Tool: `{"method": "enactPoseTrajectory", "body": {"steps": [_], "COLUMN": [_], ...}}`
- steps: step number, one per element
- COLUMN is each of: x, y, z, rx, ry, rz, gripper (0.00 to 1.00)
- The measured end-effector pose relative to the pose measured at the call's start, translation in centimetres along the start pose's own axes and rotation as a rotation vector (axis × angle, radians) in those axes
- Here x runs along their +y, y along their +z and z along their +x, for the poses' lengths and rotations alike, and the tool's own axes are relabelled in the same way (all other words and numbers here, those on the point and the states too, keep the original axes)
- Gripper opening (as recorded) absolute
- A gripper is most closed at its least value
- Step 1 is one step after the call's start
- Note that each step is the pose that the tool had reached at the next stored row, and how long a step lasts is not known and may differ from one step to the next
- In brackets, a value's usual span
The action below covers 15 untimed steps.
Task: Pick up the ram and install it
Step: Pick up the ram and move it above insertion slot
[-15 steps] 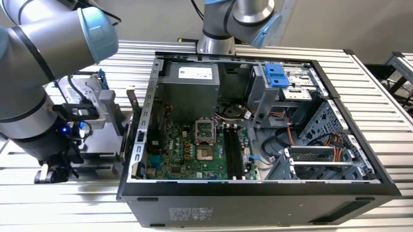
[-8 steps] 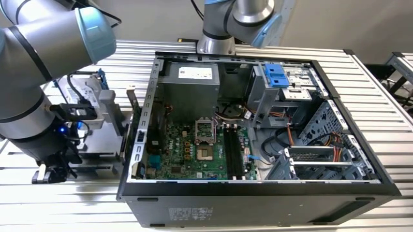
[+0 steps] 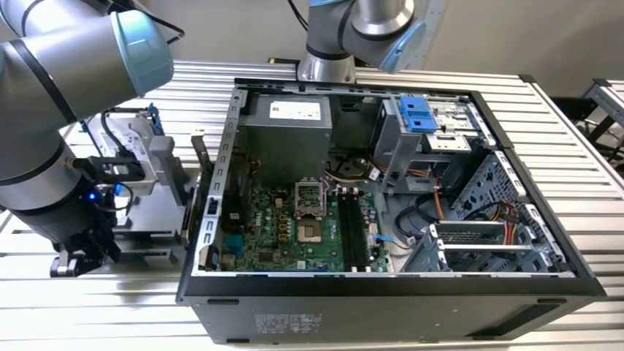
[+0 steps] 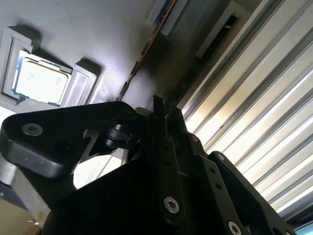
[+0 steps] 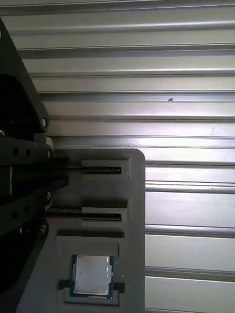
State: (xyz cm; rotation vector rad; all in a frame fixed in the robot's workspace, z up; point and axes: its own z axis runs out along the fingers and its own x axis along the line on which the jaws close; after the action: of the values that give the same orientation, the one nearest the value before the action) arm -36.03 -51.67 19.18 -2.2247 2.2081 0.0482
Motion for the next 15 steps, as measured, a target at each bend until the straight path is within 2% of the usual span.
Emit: {"method": "enactPoseTrajectory", "body": {"steps": [9,10,15], "x": [0.02,0.02,0.04], "y": [0.00,0.00,0.00], "z": [0.00,0.00,0.00], "rx": [-0.0001,0.0000,-0.0001], "ry": [0.000,0.000,0.000], "rz": [0.0000,0.0000,0.0000], "gripper": [1.00,0.00,0.00]}}
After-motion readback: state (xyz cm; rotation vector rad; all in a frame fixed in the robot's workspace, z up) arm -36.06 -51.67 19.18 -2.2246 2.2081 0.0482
